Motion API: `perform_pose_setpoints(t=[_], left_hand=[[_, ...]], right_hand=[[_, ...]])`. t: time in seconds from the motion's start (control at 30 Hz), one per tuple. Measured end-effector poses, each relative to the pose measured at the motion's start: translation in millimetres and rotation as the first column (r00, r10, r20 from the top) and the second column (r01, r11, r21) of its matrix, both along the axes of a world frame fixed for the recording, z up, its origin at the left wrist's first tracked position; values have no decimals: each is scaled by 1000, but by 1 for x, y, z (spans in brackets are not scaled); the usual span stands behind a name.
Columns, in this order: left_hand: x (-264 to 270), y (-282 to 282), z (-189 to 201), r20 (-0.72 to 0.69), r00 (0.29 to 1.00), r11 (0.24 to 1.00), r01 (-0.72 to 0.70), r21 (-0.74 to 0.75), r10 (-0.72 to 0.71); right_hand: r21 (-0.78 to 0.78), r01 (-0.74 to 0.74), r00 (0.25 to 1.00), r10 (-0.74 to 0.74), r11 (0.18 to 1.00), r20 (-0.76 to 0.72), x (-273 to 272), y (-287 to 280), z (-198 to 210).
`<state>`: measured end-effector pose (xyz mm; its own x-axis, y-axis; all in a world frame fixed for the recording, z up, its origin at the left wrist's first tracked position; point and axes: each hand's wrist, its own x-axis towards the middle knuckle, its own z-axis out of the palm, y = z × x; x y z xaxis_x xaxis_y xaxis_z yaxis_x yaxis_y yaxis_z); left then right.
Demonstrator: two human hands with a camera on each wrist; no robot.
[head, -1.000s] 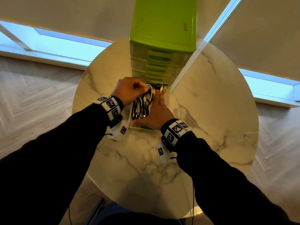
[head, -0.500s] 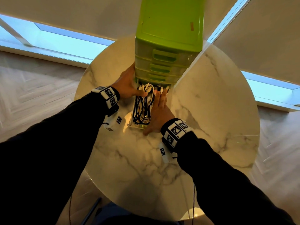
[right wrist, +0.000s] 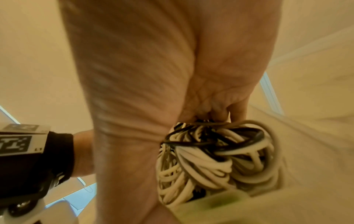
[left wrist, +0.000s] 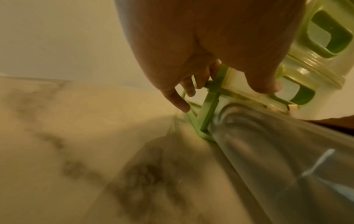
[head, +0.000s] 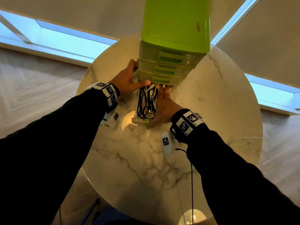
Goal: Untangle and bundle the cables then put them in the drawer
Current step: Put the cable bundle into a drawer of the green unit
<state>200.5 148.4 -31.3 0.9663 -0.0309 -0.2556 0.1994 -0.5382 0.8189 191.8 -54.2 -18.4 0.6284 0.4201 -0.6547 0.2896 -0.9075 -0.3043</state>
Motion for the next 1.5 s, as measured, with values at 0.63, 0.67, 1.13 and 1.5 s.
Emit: perform_pose_setpoints(t=[0.63, 0.67, 1.13, 1.5], left_hand=[[5, -18, 4, 9, 984, 984, -178, 16, 178], [6, -21, 3, 21, 980, 979, -201, 25, 200], [12, -10, 9, -23, 994, 993, -109, 38, 110], [21, 3, 10, -24, 999, 988, -37, 147, 41]], right_hand=[[242, -54, 954, -21, 969, 300, -21, -13, -16], [230, -55, 956, -16, 972, 294, -26, -14, -15], [50, -352, 838, 291, 934, 461, -31, -36, -18], [211, -451, 675, 177, 867, 717, -14, -40, -24]])
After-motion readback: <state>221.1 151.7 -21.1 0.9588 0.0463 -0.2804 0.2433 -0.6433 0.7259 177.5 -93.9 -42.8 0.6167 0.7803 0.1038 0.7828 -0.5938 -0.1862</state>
